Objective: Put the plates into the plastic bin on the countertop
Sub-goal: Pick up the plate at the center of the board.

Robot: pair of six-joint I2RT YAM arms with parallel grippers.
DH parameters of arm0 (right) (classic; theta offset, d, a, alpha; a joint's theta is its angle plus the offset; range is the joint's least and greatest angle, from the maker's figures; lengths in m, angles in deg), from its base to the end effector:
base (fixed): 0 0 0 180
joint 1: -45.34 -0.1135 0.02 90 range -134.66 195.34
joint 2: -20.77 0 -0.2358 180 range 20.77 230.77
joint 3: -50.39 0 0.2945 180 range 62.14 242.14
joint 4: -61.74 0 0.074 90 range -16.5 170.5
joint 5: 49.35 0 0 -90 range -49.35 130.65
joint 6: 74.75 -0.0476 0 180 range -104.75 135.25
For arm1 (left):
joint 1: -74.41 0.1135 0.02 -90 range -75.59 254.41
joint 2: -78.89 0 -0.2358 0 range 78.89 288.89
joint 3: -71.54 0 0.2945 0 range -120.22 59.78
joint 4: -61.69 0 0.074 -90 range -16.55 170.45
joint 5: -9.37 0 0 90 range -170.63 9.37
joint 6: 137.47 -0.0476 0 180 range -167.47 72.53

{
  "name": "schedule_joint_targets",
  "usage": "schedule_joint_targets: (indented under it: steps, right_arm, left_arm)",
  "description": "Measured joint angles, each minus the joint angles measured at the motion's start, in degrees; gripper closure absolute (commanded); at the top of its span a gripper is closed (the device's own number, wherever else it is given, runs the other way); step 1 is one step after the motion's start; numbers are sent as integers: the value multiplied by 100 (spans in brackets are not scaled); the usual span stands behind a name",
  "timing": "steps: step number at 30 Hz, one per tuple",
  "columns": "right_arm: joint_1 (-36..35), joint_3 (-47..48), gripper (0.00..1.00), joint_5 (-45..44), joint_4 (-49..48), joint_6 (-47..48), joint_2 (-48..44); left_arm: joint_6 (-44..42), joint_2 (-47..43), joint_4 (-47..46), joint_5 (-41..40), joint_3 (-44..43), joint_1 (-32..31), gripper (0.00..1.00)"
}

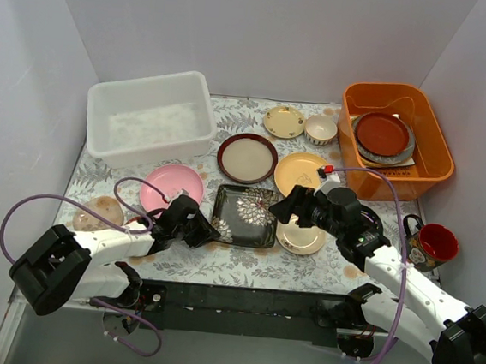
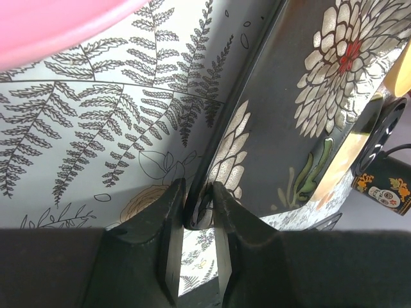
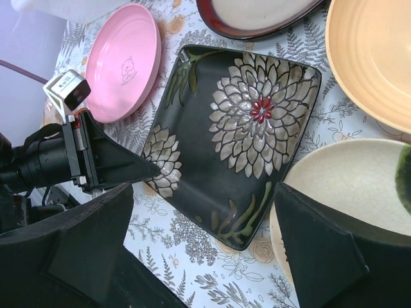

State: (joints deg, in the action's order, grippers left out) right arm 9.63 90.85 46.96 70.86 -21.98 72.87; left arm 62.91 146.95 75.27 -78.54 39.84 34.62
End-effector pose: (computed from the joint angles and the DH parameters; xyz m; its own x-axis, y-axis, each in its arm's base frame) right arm 0.2219 0.1659 0.1971 -0.6306 0.2873 -0.7209 -0.3542 0.7200 0.5968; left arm 0.1889 -0.1596 0.0646 -0.4116 -0.8763 0.2503 -0.7803 0.1970 -0.5936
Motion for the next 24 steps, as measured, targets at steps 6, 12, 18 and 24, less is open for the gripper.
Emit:
schedule_joint_targets:
  steps: [6, 12, 18, 24]
  right_arm:
    - [0, 0, 2, 94, -7, -4, 31]
    - [0, -2, 2, 190, -15, -7, 48]
    - [0, -55, 2, 428, -149, -57, 153]
    - [0, -83, 3, 850, -483, -164, 590]
  left_arm:
    - [4, -234, 258, -170, -20, -20, 100]
    - [-22, -1075, 892, -455, 17, -57, 100]
    - [-109, -1954, 1578, -695, 50, -59, 100]
    - [-114, -2570, 2218, -863, 48, -63, 100]
